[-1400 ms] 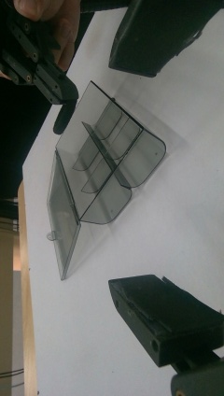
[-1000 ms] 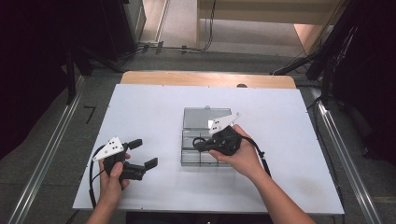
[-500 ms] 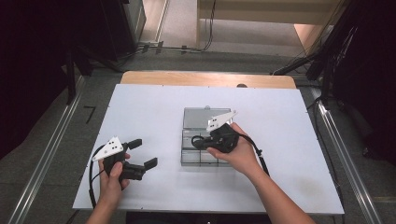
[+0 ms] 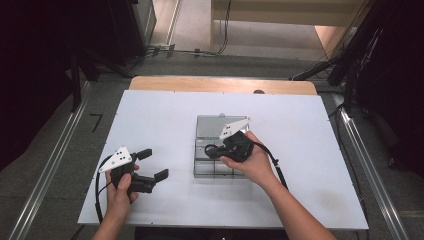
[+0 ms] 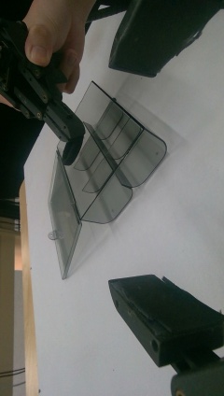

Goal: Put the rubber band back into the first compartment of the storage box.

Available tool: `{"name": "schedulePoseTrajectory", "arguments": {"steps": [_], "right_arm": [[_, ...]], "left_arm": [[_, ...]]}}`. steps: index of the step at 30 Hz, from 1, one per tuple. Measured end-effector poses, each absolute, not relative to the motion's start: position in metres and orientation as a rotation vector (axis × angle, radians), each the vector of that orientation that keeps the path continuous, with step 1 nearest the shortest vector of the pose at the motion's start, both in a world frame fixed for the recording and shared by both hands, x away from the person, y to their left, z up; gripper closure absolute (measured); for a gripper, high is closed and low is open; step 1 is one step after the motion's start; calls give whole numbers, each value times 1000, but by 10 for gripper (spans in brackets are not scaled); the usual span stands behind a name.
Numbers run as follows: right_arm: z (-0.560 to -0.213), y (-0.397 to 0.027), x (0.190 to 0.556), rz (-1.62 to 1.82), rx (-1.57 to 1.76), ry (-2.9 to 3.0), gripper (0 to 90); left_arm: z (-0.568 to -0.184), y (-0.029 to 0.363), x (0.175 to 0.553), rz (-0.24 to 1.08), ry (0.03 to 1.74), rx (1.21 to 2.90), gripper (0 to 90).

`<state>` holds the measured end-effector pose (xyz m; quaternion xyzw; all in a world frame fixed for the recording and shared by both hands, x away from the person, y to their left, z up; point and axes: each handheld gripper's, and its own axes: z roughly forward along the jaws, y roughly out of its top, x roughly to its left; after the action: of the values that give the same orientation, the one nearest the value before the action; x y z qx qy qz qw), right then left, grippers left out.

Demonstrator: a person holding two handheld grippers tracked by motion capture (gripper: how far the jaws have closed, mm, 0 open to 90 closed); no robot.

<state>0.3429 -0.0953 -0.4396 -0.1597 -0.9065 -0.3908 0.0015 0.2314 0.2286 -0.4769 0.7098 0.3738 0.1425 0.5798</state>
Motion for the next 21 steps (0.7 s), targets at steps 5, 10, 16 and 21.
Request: {"name": "schedulePoseTrajectory", "arguments": {"steps": [5, 10, 16, 21], "right_arm": [[-442, -94, 345, -1225, -518, -2836, 859], [-444, -92, 348, -1215, -533, -2839, 859], [-448, -90, 351, -1202, -567, -2835, 859], [-451, -87, 353, -1198, -584, -2833, 859]], "left_arm": [[-477, 228, 231, 333, 875, 1663, 0], [-477, 229, 232, 331, 874, 1663, 0], [-477, 229, 232, 331, 876, 1656, 0], [-477, 229, 232, 331, 875, 1664, 0]]}}
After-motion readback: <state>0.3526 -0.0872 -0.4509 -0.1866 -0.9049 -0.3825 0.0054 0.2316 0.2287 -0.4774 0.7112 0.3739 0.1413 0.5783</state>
